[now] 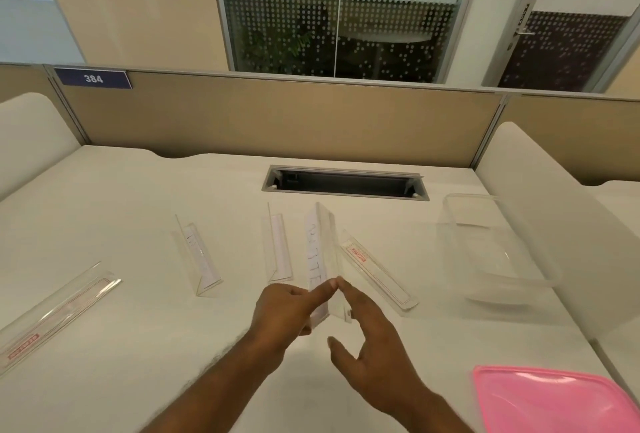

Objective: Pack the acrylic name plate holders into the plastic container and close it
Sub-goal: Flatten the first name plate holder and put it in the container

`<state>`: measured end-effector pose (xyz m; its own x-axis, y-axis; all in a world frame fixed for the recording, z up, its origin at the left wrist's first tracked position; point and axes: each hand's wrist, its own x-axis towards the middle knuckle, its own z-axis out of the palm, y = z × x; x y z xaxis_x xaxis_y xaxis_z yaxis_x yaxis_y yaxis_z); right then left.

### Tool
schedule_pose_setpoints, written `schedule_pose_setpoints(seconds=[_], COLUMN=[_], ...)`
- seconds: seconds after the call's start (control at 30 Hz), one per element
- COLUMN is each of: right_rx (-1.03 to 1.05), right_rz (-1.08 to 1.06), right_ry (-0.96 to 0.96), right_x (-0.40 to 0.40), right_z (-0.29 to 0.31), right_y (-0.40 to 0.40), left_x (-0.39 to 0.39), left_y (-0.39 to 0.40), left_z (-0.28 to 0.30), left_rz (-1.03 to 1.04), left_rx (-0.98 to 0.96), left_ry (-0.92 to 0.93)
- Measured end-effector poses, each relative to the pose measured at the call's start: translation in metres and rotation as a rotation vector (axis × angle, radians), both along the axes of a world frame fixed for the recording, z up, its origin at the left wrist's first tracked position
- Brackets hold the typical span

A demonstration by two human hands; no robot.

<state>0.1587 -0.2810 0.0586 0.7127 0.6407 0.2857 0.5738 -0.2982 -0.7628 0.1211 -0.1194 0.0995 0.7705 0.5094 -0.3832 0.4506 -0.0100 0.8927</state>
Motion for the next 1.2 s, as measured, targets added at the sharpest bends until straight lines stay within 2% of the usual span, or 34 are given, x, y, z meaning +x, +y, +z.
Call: schedule_pose_setpoints(seconds=[0.23,0.33,0.43,0.6,0.73,0.83,0.97,1.07,1.2], right_rx=[0.16,0.223,0.303,0.545,0.596,0.585,0.523,0.461,0.408], right_rz=[-0.188,-0.275,-0.297,-0.294,-0.28,-0.233,-0.114,-0.039,0.018], right_ry=[0.037,0.027,0.116,0.451,0.614,0.701,0.732,0.752,0.808], right_x=[-0.005,-0.001,0.004,0.02,0.034,0.044,0.055,0.061,0.065], right_z=[-0.003,-0.003,-0.002,-0.001,0.004,0.009,0.014,0.02,0.028], right_y=[0.009,0.006,0.002,-0.009,-0.026,-0.04,-0.055,-0.059,-0.061], left_x=[0.002,0.002,0.001,-0.008,-0.017,-0.022,-0.027,-0.027,-0.025], left_y=[-0.021,-0.025,-0.022,-0.006,0.021,0.045,0.074,0.085,0.09], left_z=[0.0,-0.002,-0.004,-0.005,-0.012,-0.015,-0.017,-0.014,-0.008], left_rz=[-0.035,-0.065,-0.11,-0.212,-0.044,0.049,-0.124,-0.305,-0.442], left_rx=[-0.238,-0.259,-0.229,-0.098,0.155,0.257,0.352,0.44,0.486], left_ry=[0.042,0.01,-0.022,-0.09,-0.129,-0.218,-0.304,-0.312,-0.279])
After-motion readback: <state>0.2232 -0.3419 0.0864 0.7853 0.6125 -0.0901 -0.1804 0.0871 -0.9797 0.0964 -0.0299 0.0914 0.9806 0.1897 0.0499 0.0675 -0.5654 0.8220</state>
